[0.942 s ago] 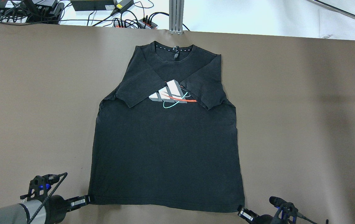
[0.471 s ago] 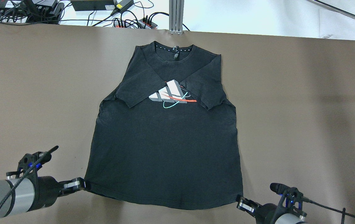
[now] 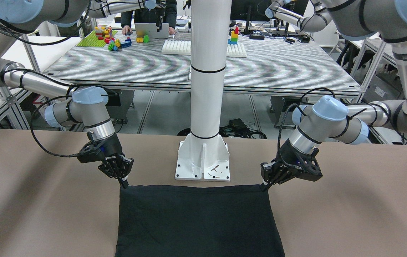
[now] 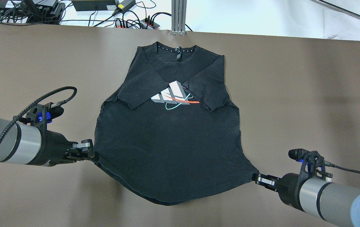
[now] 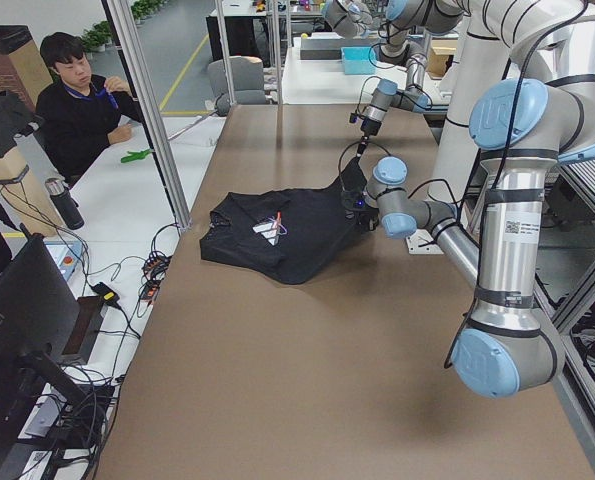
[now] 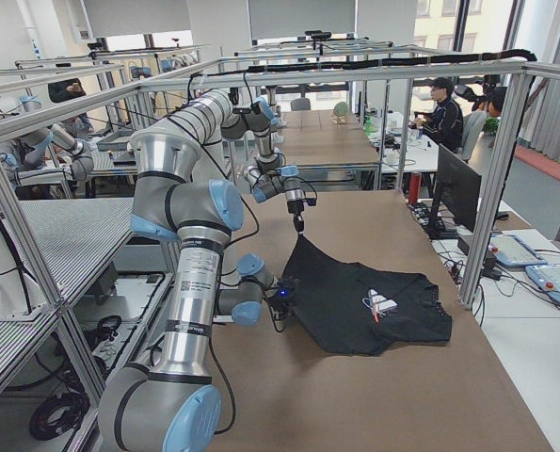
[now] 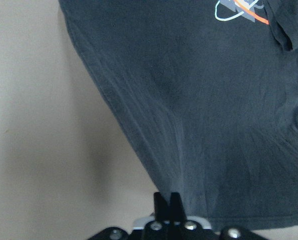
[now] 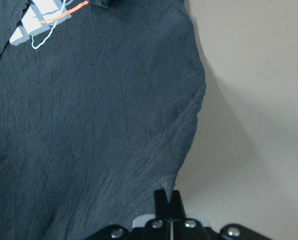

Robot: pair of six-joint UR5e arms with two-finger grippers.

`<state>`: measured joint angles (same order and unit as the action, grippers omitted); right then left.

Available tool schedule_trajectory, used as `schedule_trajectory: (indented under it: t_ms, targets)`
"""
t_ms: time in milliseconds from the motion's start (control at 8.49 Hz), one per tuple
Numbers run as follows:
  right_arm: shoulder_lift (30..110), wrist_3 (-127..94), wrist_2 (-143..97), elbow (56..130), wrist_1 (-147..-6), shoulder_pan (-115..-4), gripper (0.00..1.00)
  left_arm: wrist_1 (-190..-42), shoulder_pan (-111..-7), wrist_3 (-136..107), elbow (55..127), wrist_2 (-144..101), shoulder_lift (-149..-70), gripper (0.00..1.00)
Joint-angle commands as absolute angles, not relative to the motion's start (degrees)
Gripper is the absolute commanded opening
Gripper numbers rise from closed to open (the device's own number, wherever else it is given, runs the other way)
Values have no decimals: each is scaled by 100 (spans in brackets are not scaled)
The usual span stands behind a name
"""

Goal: Fold clothes
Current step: 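Lift the hem with both grippers and fold it toward the collar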

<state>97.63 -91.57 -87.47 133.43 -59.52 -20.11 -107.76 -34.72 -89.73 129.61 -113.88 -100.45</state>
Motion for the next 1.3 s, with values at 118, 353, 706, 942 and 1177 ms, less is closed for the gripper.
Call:
schedule_trajectory:
  t_ms: [118,353,706,942,1177]
  targets:
    - [10036,-8694,-11401,13884,-5968,-1954,0,-10406,-3483,-8754,13462,-13092,-10082,0]
    - [10282,-8684,-11513,14438,-5985,-1321,0,-10398,-2711,-8763,14313,-13122,-9583,0]
    - [10328,-8684,-11462,14572,-6194,-1256,0,-10398,-2617,-8745,14406,-12956,-9606,0]
    - [9934,-8684,-11435,14346,-6782,-2192,0,-10397,-3223,-8431,13716,-12352,-9851,0]
    - [9564,-8675,-11426,13540,-6935,-3159,0,-10397,-3916,-8288,12731,-11902,-10360,0]
